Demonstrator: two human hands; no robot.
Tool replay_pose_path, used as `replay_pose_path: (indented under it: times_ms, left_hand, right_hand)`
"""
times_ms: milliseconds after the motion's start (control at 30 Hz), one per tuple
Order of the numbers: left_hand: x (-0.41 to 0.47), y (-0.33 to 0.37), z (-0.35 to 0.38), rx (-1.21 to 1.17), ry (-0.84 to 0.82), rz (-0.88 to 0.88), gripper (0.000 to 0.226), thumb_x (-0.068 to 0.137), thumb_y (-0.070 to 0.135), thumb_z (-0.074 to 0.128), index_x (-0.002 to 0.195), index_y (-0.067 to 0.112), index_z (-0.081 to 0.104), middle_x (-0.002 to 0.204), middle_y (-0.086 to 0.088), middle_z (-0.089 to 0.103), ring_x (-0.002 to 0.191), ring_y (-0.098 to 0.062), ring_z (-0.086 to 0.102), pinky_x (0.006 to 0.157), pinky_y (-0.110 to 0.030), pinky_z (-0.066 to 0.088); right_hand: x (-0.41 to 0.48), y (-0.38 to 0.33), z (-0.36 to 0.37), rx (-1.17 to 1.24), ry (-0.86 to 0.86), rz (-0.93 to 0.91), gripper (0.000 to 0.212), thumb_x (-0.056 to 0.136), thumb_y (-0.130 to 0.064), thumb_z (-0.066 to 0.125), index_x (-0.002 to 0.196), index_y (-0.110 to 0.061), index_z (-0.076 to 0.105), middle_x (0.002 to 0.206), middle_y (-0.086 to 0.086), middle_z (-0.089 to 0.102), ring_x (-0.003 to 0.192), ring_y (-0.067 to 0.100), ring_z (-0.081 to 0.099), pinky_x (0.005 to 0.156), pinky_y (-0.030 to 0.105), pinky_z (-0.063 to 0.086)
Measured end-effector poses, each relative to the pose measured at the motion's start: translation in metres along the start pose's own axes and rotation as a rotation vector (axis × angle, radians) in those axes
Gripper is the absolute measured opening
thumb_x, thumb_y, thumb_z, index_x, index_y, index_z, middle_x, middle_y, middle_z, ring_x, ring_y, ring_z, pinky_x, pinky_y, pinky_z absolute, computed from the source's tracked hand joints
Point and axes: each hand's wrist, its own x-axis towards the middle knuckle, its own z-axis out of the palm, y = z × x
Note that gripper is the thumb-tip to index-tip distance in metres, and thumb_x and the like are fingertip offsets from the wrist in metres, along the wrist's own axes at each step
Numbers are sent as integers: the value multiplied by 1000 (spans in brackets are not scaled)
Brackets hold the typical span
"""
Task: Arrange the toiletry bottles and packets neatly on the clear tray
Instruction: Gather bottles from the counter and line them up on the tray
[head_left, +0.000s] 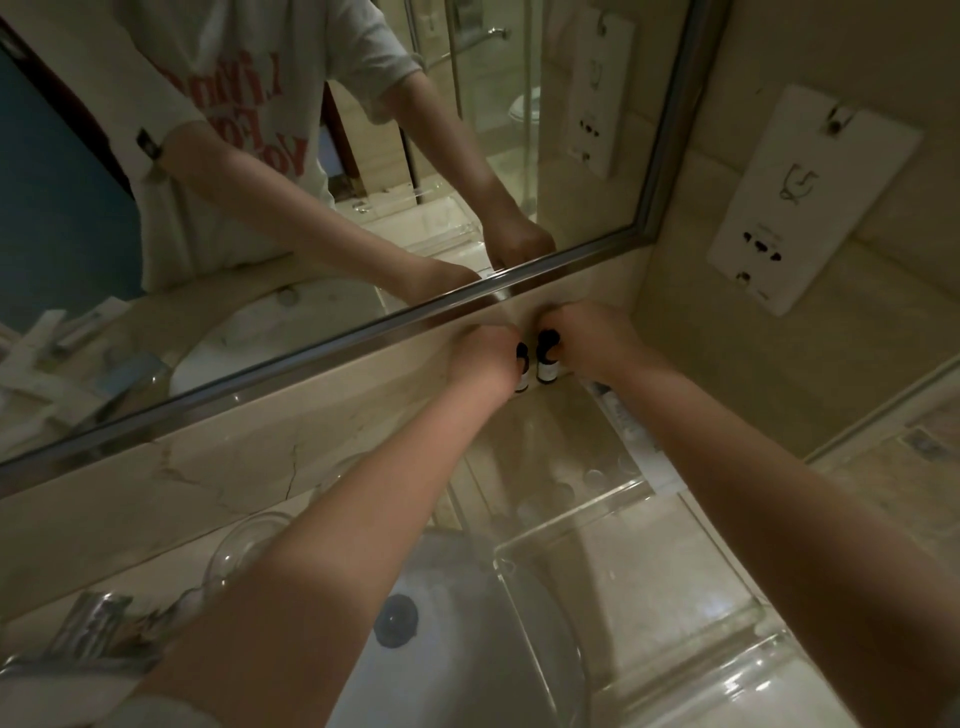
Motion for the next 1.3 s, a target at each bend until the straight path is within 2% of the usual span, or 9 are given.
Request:
replay_pose_path:
  times_ms: [200,333,567,667,867,1033,1200,1300]
  left_hand:
    - [0,0,3,65,31,22,26,94,18,43,103,12,67,103,-12,67,92,-29,62,65,-29,39]
    - [0,2,1,160,26,44,27,95,17,42,105,12,67,101,-11,67,90,-29,63,64,-29,39]
    - [1,-1,3,242,39,77,24,94,14,45,103,15,67,101,-8,67,88,-28,63,62,-30,36]
    - [0,-2,3,268,42,85,24,94,14,45,105,16,66,102,-8,66,89,-28,63,63,-29,36]
    - [-14,-5,-5,287,41,77,28,94,17,46,120,15,58,113,-11,63,99,-31,61,67,-27,37]
    - [-47,-15,-17,278,85,80,31,93,27,50,121,13,54,111,-13,60,100,-32,59,66,-32,37]
    - [-99,-21,-35,261,97,46,36,92,35,53,120,12,54,112,-12,60,100,-31,60,72,-34,45]
    - [-136,-28,-44,238,119,29,38,92,38,52,119,13,54,112,-10,60,100,-29,59,71,-33,45]
  right_hand:
    - [-1,-1,-2,6,18,-11,13,87,-21,57,98,-22,65,93,3,66,86,24,62,72,33,52]
    - [-5,-2,-2,22,53,-48,16,88,-18,56,102,-21,64,97,4,67,88,24,62,66,28,44]
    - [-8,-5,-7,17,52,-44,17,88,-17,55,103,-19,63,101,6,67,90,26,62,67,28,45]
    - [-12,-5,-8,33,66,-50,19,89,-15,54,106,-18,62,103,6,67,93,27,62,64,26,38]
    - [-25,-10,-16,55,97,-25,30,89,-15,55,118,-19,58,112,6,64,99,27,61,74,34,48]
    - [-50,-17,-23,71,96,65,37,90,-23,54,127,-24,51,112,3,57,99,24,56,67,29,38]
    - [-93,-39,-32,50,123,53,39,89,-22,56,127,-15,53,115,10,58,101,29,57,72,33,48]
    - [-121,-56,-36,32,169,55,39,87,-28,58,124,-16,56,114,6,60,99,29,59,69,34,49]
